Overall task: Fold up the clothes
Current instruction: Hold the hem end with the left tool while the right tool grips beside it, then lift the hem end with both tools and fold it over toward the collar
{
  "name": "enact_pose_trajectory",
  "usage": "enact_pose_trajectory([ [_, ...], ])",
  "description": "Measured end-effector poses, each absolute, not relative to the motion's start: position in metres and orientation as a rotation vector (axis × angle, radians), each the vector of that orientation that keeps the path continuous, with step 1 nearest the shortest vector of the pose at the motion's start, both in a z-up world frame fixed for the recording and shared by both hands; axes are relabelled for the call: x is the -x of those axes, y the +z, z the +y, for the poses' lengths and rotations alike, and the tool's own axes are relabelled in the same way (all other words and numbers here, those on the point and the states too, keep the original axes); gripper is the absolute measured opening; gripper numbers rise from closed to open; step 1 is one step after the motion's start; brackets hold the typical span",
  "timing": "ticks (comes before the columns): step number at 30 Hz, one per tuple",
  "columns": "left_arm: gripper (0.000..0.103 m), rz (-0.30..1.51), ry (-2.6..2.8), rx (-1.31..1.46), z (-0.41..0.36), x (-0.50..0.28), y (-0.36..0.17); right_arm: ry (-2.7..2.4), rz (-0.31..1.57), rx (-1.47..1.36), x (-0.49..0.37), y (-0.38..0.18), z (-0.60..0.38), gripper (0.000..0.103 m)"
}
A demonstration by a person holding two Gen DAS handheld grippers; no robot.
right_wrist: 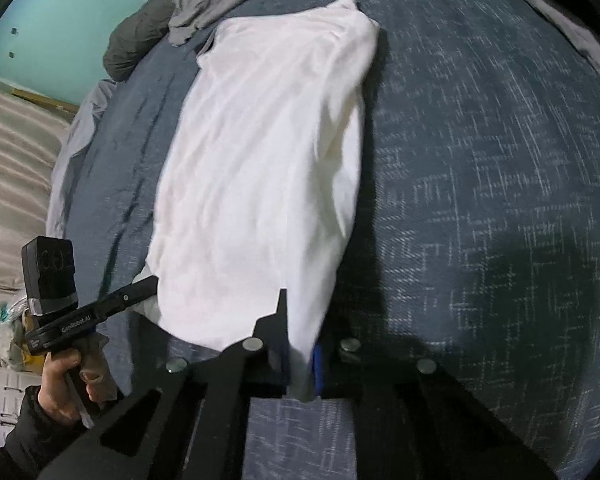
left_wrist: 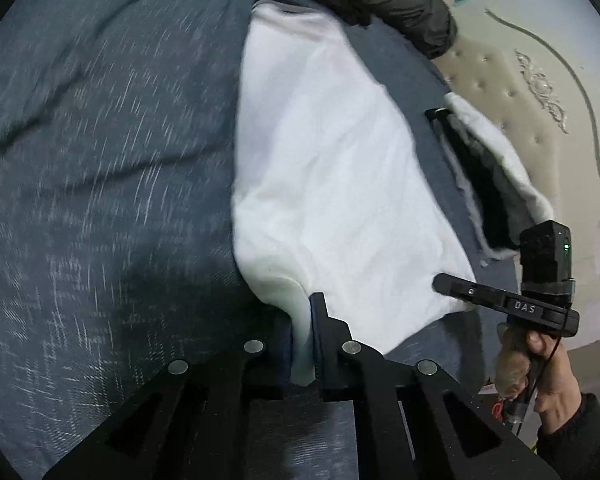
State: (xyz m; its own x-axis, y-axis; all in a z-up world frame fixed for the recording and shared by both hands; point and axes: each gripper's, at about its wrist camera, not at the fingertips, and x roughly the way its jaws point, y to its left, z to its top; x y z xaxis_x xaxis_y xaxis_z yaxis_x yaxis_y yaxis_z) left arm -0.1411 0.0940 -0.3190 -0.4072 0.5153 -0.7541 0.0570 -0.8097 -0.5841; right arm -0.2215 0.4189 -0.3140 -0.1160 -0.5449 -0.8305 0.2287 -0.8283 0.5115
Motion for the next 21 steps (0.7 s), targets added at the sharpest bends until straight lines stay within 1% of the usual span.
enact_pose_trajectory([
  [4,0.008,-0.760,2.302,1.450,0.097,0.153,-0.281,-1.977,-0.399,-1.582,0.228,-0.284,0.424,0.007],
  [12,0.008,-0.692,2.354,1.329,0.104,0.197,-0.198,-2.028,-0.394,-1.451,0.263,-0.207,0.422,0.006],
  [21,0.008,-0.688,2.410,1.186,0.100,0.261,-0.119,-2.109,-0.372,-1.342,0.322,-0.131,0.424,0.006],
])
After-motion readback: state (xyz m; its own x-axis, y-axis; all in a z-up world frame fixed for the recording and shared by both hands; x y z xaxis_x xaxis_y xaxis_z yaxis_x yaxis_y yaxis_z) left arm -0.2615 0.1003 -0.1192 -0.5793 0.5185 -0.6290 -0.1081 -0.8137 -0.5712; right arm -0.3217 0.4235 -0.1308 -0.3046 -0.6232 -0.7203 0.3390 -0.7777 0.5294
